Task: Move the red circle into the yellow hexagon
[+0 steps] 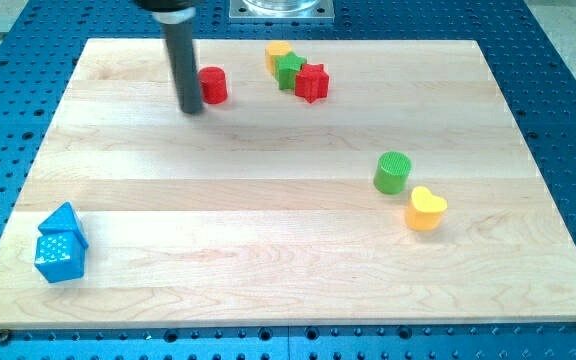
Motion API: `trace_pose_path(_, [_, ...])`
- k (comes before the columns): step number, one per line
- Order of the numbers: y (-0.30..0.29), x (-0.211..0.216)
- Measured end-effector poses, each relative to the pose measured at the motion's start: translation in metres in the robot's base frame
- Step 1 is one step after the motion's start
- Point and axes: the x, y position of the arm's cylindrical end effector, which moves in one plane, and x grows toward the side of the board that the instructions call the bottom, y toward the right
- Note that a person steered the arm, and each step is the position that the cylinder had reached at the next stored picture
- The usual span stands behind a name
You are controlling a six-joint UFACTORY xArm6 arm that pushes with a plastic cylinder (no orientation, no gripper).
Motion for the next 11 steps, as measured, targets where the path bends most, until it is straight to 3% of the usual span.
trace_pose_path(1, [-0.034, -0.003])
trace_pose_path(3, [0.063, -0.01])
trace_pose_path(4, [0.105, -0.034])
trace_pose_path(6, [0.047, -0.043])
trace_pose_path(9, [0.109, -0.064])
trace_pose_path(10, [0.101, -0.049])
trace_pose_path(11, [0.085, 0.017])
